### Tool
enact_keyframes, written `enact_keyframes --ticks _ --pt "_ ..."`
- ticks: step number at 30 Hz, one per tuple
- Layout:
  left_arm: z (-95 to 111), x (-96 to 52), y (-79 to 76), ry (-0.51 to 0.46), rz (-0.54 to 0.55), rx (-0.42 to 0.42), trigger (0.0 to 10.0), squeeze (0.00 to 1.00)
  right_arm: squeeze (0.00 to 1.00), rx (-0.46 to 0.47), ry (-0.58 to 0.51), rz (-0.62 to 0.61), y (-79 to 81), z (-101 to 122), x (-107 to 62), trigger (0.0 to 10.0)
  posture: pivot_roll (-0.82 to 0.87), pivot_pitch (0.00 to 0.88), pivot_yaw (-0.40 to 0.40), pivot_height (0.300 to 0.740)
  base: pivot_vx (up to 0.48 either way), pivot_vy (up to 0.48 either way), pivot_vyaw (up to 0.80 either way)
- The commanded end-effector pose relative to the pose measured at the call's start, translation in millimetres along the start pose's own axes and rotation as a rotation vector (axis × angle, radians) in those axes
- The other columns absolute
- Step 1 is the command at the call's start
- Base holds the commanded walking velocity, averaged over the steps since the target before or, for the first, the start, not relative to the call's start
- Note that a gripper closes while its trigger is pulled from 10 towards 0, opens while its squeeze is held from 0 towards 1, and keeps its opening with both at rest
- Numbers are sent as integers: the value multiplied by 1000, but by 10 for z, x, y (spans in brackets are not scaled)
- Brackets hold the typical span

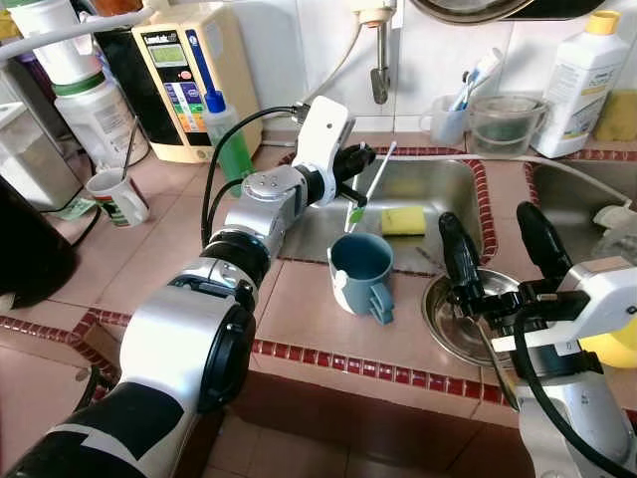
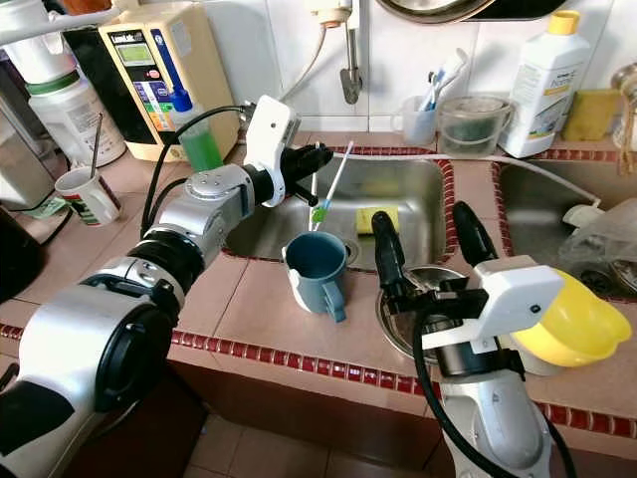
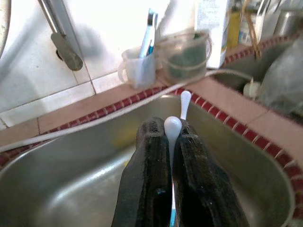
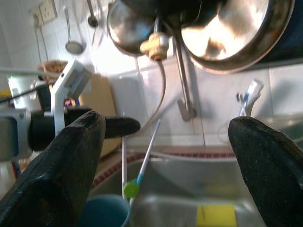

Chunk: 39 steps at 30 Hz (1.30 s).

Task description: Kitchen organization

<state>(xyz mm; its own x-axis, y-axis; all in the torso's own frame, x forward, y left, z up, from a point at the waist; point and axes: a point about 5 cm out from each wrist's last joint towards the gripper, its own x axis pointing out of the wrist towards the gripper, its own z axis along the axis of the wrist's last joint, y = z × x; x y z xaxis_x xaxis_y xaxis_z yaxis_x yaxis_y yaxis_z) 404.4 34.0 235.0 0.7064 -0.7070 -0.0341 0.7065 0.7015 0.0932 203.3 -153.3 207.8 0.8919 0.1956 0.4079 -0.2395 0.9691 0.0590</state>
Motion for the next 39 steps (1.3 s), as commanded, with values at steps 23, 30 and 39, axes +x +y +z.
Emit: enact_keyframes --ticks 23,30,39 --pt "-84 37 -85 122 -55 91 10000 0 0 28 105 -45 75 -71 -221 10000 -261 61 196 740 0 0 0" --pt "-23 52 -77 108 -38 70 10000 0 0 33 115 -41 115 -52 -253 10000 -264 89 198 740 0 0 0" --pt "52 49 -32 83 -9 28 10000 0 0 50 104 -60 115 -25 -244 10000 -258 106 200 740 0 0 0"
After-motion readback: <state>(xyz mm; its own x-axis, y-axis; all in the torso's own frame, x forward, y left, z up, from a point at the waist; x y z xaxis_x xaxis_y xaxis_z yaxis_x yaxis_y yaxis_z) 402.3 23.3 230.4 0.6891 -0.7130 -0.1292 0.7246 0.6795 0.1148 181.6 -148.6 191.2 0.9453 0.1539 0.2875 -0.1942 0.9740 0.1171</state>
